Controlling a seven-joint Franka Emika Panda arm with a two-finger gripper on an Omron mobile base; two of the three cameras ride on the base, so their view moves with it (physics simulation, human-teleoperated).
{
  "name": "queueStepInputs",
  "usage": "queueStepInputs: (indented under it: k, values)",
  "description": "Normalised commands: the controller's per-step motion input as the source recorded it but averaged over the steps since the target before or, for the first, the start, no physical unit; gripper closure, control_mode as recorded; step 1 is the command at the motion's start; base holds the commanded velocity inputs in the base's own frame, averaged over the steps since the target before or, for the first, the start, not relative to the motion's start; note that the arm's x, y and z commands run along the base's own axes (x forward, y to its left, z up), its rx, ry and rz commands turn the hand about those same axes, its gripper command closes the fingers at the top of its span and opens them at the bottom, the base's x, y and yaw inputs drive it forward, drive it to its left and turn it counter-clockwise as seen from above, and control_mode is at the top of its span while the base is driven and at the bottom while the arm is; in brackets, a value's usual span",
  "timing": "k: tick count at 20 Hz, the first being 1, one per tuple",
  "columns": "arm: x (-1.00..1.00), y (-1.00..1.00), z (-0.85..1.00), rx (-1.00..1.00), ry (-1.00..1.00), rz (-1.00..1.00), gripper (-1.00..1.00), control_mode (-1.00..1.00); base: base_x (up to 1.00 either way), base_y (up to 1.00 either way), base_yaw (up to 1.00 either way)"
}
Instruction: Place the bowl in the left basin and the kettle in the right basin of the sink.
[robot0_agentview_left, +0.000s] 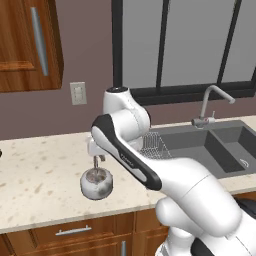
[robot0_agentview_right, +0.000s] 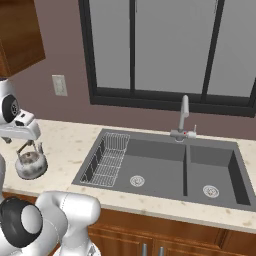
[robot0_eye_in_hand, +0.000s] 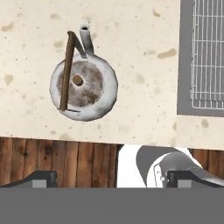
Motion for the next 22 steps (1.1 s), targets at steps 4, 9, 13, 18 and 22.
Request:
queueStepInputs:
  k: [4,9,13,18,22]
  values:
    - [0.0,0.24,-0.27,0.0,0.0,0.0,-1.0,-1.0,0.0,0.0,0.0]
    - [0.0,0.2,-0.22,0.0,0.0,0.0,-1.0,-1.0,0.0,0.0,0.0]
    - [0.0,0.19,-0.18,0.0,0.0,0.0,-1.0,-1.0,0.0,0.0,0.0]
    - [0.0,0.14,-0.09,0.0,0.0,0.0,-1.0,-1.0,0.0,0.0,0.0]
    - [0.04,0.04,-0.01,0.0,0.0,0.0,-1.0,-1.0,0.0,0.0,0.0]
